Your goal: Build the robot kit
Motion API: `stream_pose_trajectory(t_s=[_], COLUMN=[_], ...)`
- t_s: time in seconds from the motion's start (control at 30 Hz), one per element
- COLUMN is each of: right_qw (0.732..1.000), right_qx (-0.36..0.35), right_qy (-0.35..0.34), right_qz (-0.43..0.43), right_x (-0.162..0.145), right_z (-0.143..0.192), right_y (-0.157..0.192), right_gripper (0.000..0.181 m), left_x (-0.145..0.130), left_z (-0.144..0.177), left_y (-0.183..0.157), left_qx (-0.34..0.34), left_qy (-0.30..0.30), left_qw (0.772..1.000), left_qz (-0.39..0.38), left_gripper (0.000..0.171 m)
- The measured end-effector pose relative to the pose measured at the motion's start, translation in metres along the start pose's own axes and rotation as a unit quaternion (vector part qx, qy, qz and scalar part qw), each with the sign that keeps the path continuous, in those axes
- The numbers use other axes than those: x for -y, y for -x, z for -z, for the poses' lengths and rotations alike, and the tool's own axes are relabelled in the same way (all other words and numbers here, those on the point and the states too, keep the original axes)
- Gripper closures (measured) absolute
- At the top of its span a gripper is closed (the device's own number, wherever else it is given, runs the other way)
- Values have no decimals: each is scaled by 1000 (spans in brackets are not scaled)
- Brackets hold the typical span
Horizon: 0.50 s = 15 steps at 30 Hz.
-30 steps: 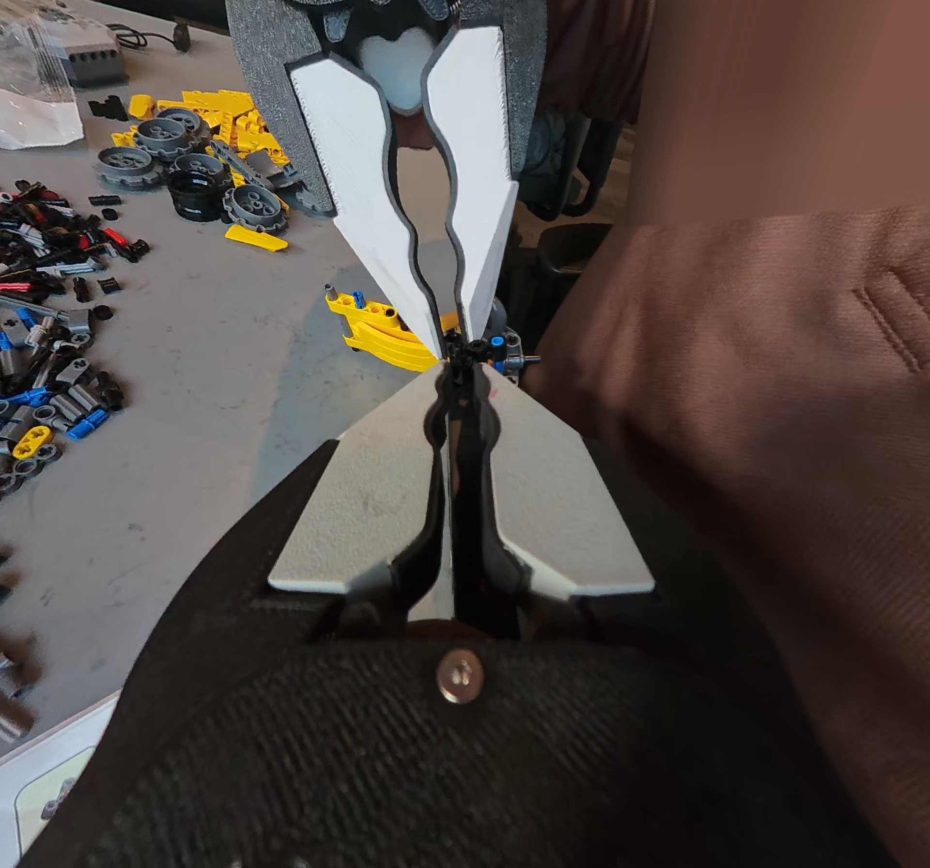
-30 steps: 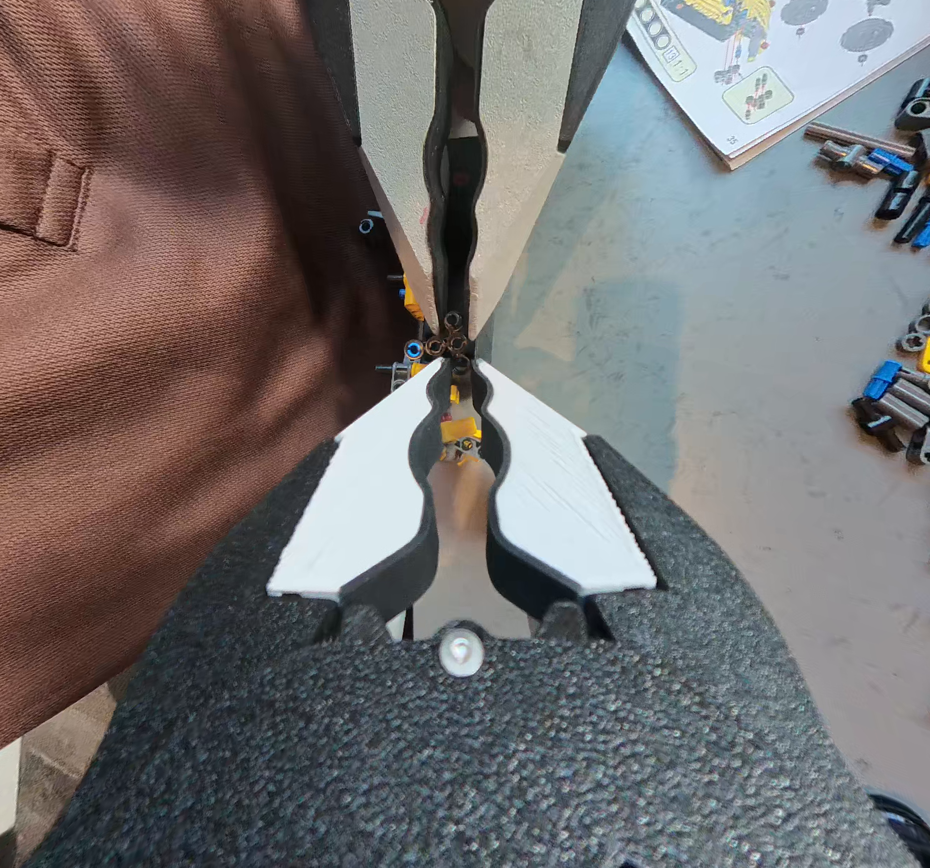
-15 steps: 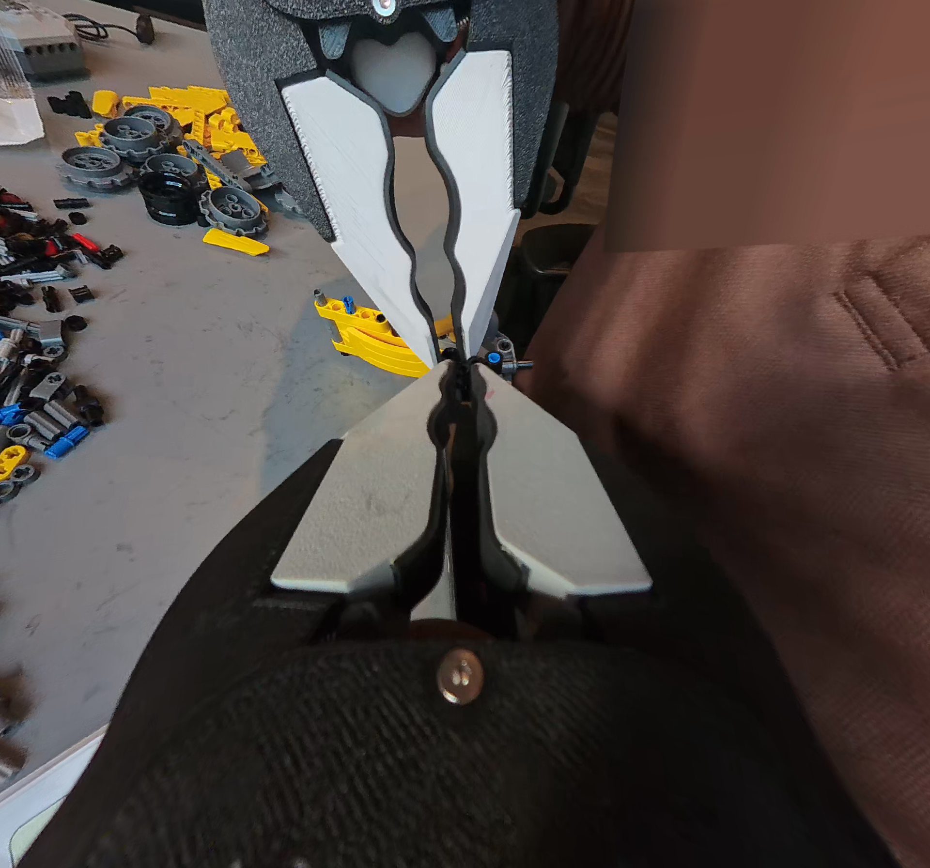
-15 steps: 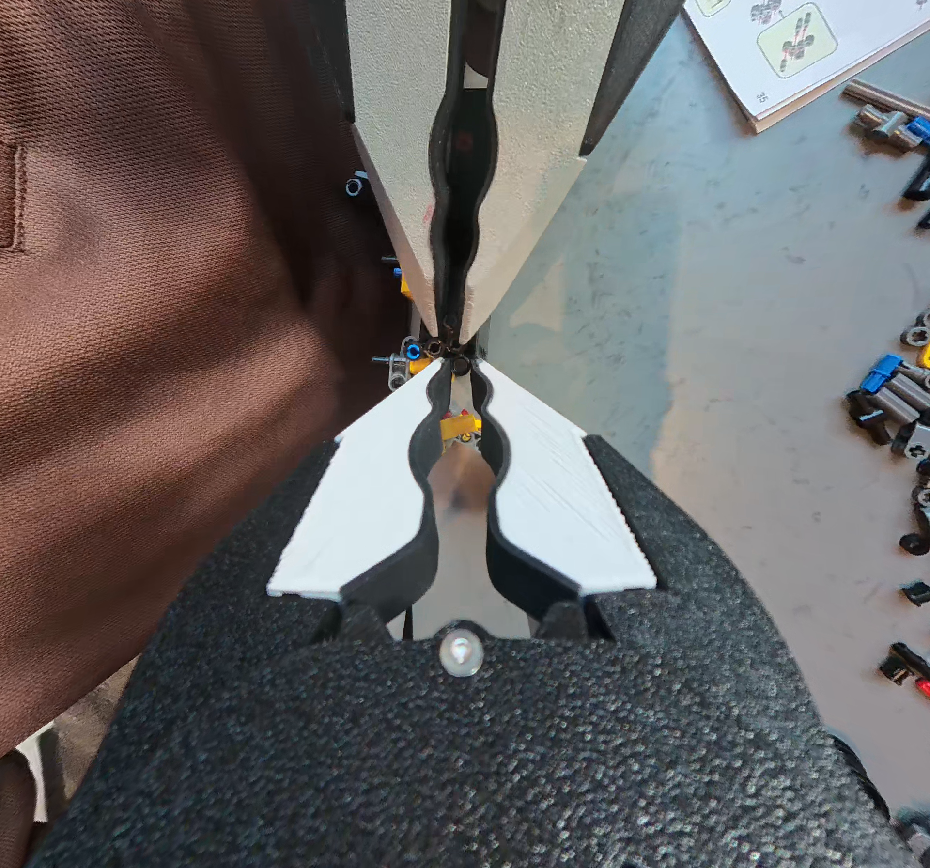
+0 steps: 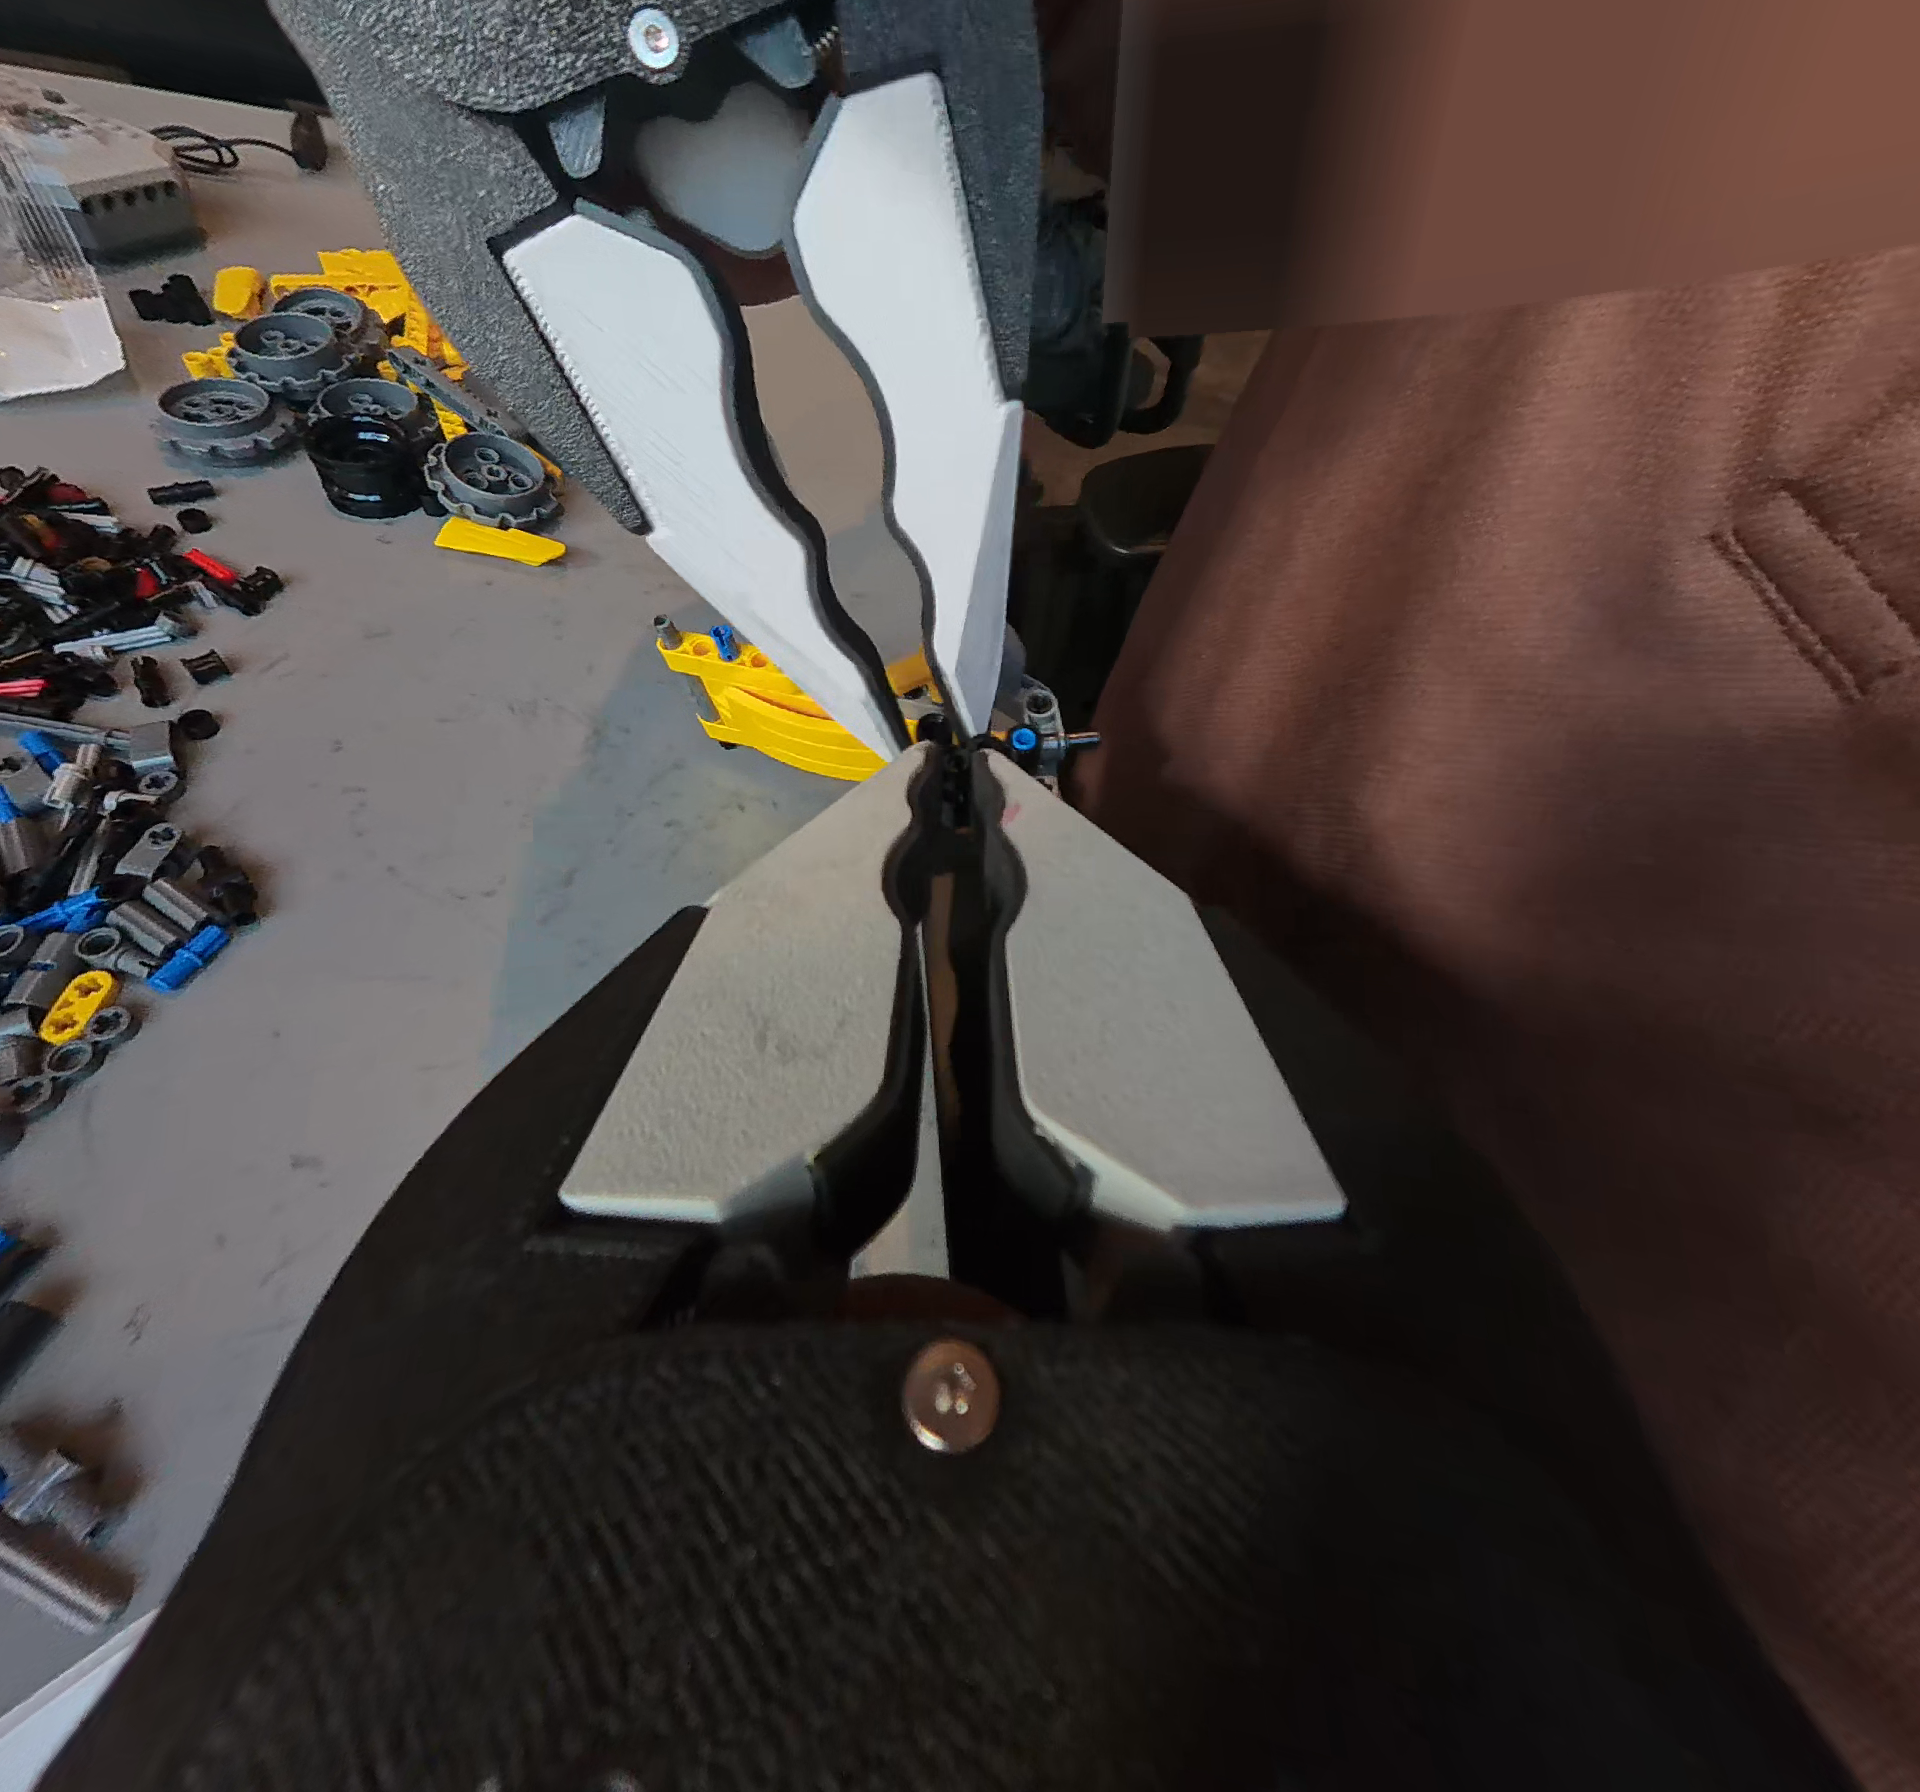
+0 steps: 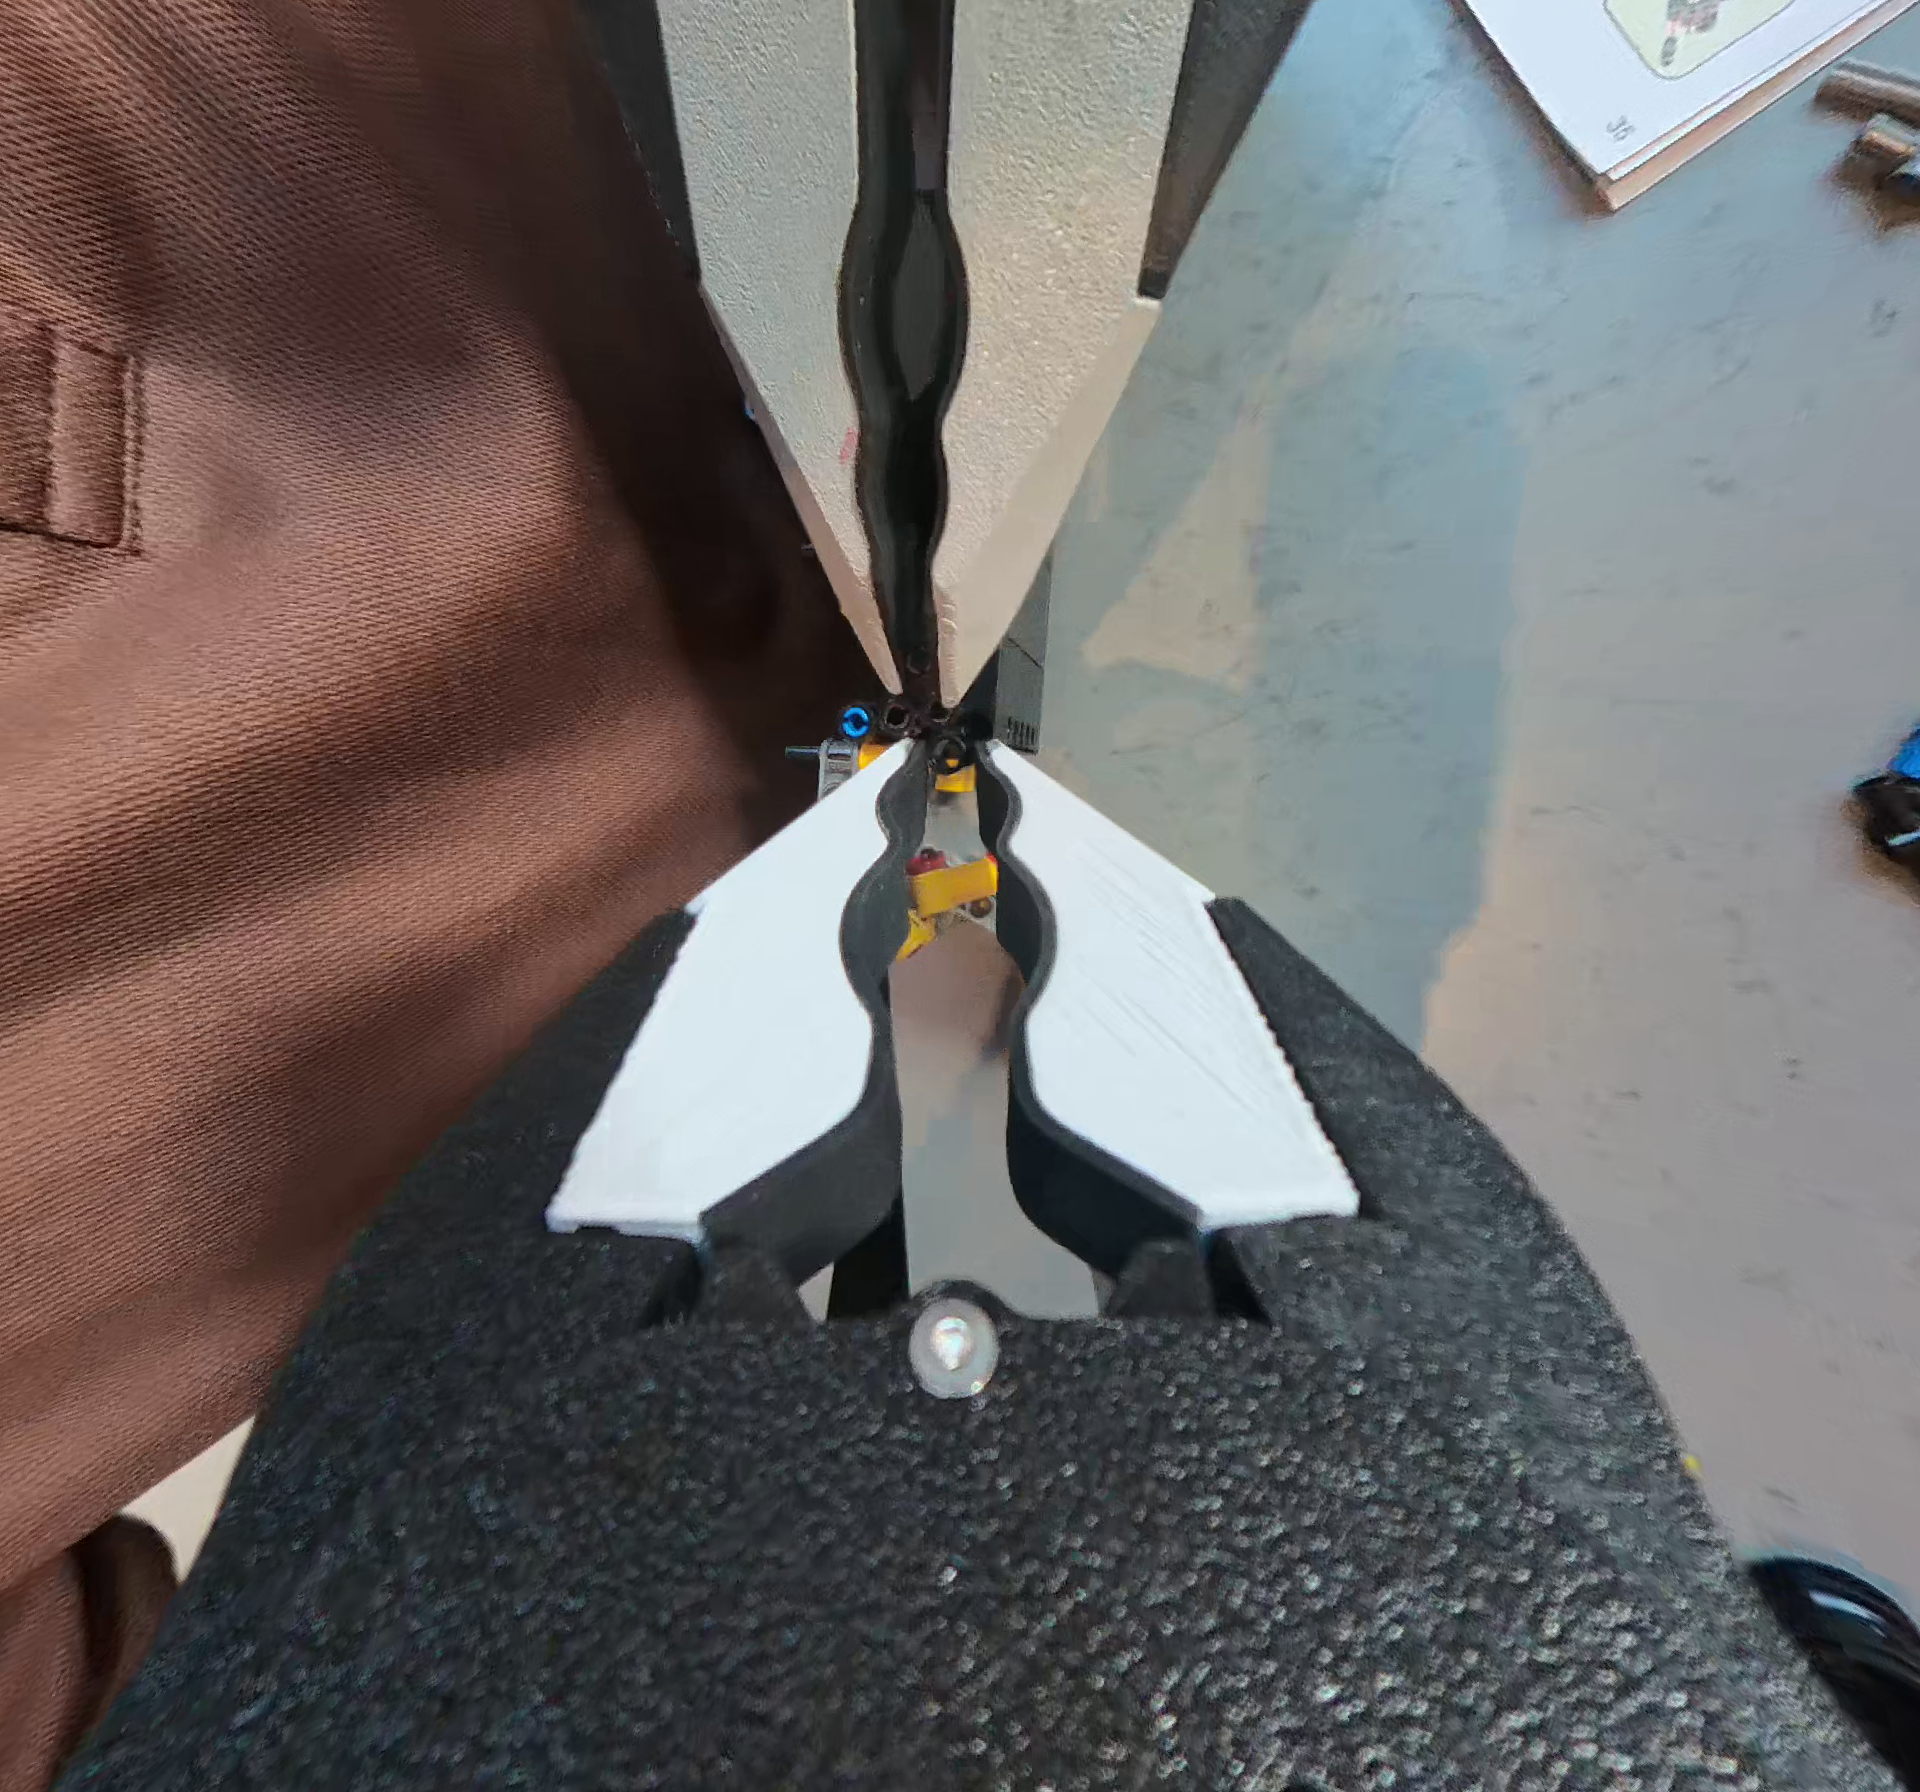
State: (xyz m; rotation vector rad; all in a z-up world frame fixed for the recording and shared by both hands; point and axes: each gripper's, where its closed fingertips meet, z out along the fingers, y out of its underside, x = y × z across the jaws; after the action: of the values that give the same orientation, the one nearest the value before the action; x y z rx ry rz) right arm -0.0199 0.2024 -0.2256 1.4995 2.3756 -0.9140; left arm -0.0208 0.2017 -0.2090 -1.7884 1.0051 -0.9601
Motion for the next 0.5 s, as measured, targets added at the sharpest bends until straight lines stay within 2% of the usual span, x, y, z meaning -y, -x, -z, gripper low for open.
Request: stream_pose_trajectory(t_s=[0.2,0.5], right_qw=[997,989], right_qx=[61,112], right_qy=[-22,-24], right_qz=[-44,-89], right_x=[5,3], right_z=[5,2], right_y=[4,7], right_gripper=[160,161], left_x=[1,2], left_z=[-1,-3], left_y=[2,1], left_qx=[-6,-33], left_qy=[-4,-5], left_qw=[1000,999], left_qz=[3,10], left_gripper=[170,170])
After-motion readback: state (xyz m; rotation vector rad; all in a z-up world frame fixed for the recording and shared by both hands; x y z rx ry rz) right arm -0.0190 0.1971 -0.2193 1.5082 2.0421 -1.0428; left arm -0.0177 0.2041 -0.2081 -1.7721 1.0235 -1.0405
